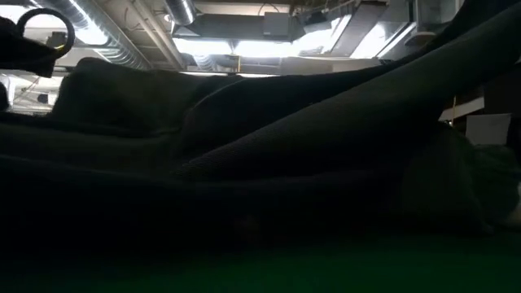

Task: Fold laundry
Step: Fold the dark blue pants

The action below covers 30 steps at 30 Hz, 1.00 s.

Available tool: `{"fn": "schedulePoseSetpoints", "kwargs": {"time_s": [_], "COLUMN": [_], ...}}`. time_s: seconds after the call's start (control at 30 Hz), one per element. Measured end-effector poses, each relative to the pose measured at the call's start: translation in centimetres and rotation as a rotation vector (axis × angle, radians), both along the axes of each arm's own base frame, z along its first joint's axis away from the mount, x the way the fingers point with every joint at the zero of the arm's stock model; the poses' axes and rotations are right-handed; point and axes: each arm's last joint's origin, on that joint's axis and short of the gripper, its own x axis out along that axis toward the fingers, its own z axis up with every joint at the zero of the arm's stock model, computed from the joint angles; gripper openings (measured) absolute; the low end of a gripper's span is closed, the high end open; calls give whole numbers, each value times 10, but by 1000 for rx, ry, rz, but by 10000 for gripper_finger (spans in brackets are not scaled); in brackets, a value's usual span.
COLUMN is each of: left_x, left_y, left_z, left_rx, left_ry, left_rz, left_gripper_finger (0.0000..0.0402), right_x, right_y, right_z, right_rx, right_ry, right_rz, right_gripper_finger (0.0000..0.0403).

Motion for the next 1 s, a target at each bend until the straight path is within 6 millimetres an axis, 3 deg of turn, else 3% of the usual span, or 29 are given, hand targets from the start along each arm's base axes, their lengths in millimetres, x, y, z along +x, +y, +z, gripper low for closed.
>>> {"fn": "schedulePoseSetpoints", "kwargs": {"time_s": [0.13,0.3,0.63,0.83,1.0], "left_x": [-6,-7,15,35,64], "left_y": [8,7,-14,-29,-42], "left_z": [5,26,61,73,78], "left_rx": [95,177,25,-52,-46], "left_ry": [34,62,-71,-285,-589], "left_rz": [79,150,57,-86,-259], "left_gripper_finger": [2,2,2,2,2], "right_x": [0,0,3,17,37], "right_y": [0,0,2,12,27], "right_z": [0,0,-1,-5,-8], "right_rx": [0,0,1,46,77], "right_ry": [0,0,10,70,89], "right_rz": [0,0,-10,-16,48], "right_gripper_finger": [20,20,20,20,21]}}
